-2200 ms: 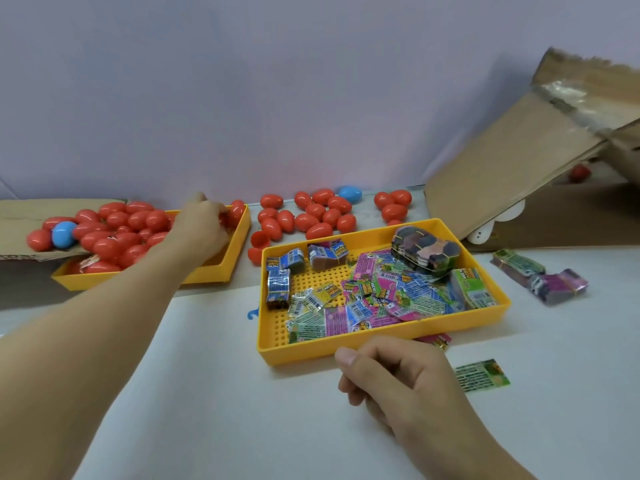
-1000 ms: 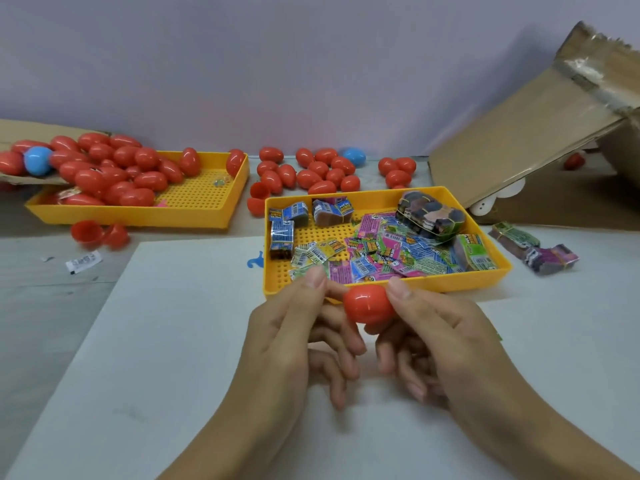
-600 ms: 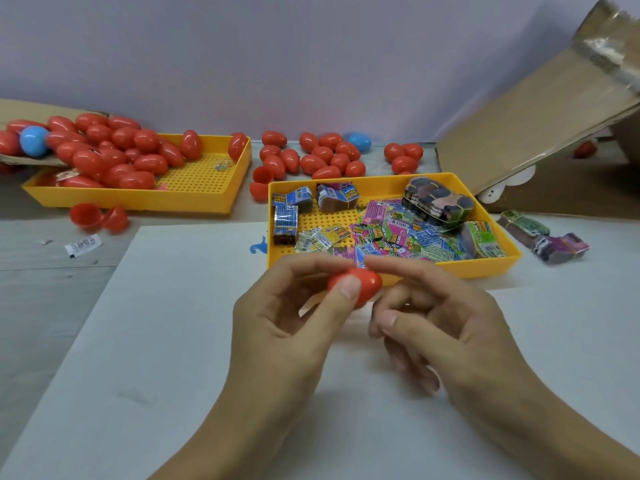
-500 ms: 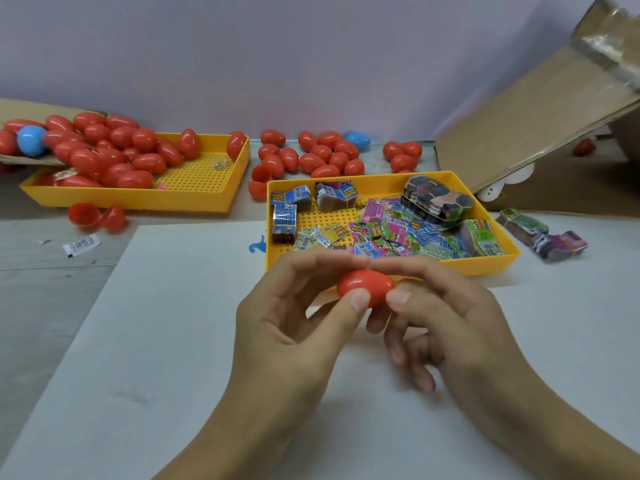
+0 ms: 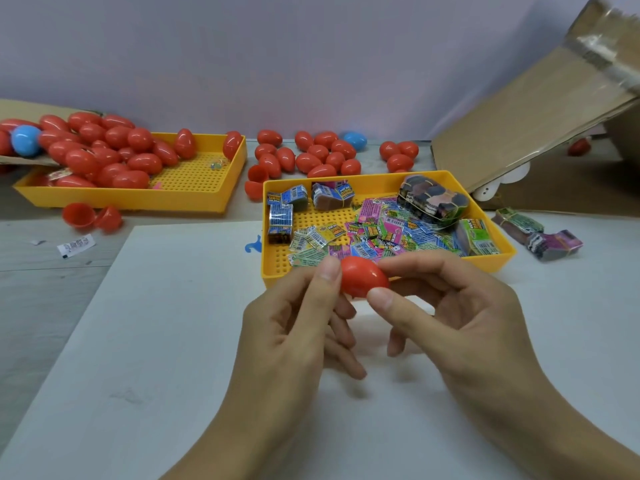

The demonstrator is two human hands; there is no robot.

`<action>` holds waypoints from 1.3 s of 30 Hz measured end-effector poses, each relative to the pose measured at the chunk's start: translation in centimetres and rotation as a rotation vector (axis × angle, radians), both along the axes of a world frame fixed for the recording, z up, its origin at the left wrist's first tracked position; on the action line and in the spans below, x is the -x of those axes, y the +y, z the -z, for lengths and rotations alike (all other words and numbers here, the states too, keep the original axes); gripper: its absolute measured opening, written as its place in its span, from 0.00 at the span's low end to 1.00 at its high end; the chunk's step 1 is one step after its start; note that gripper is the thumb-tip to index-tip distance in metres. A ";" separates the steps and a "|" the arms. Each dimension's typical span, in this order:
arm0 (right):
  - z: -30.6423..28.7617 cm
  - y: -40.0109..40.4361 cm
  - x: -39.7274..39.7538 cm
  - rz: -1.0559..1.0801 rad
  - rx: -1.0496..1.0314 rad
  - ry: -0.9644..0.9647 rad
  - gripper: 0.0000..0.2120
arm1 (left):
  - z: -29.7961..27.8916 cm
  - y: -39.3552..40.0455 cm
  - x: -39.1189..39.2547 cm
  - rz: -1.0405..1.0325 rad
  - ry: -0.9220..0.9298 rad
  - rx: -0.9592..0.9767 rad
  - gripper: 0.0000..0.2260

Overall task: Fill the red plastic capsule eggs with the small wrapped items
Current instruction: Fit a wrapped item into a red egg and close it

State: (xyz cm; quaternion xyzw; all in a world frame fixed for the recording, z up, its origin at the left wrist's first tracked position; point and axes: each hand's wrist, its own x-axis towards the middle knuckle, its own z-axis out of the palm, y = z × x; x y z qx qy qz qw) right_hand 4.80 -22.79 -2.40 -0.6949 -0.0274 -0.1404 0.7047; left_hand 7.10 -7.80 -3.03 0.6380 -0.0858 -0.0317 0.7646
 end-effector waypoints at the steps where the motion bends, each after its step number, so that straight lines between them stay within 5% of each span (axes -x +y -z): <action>1: 0.1 0.0 0.0 -0.005 0.008 -0.007 0.12 | 0.0 0.0 0.0 0.006 0.009 0.011 0.18; 11: -0.2 -0.2 0.3 -0.005 -0.029 -0.066 0.07 | 0.5 0.7 -0.6 0.152 -0.078 0.121 0.13; 17: -0.2 -0.2 0.2 -0.062 -0.148 0.007 0.16 | 1.1 0.5 -0.8 0.066 -0.203 0.101 0.20; 24: -0.8 -0.1 0.4 -0.046 -0.003 0.160 0.12 | 1.1 0.5 -0.7 0.021 -0.307 0.000 0.20; 31: -0.7 0.0 0.4 -0.049 -0.041 0.124 0.11 | 1.1 0.7 -0.6 0.033 -0.065 0.190 0.08; 36: -0.5 -0.1 0.3 -0.058 0.003 0.065 0.16 | 0.6 0.3 -0.5 0.044 0.036 0.077 0.20; 39: -0.3 -0.1 0.3 -0.091 0.013 0.024 0.19 | 0.3 0.3 -0.4 0.062 0.038 0.058 0.19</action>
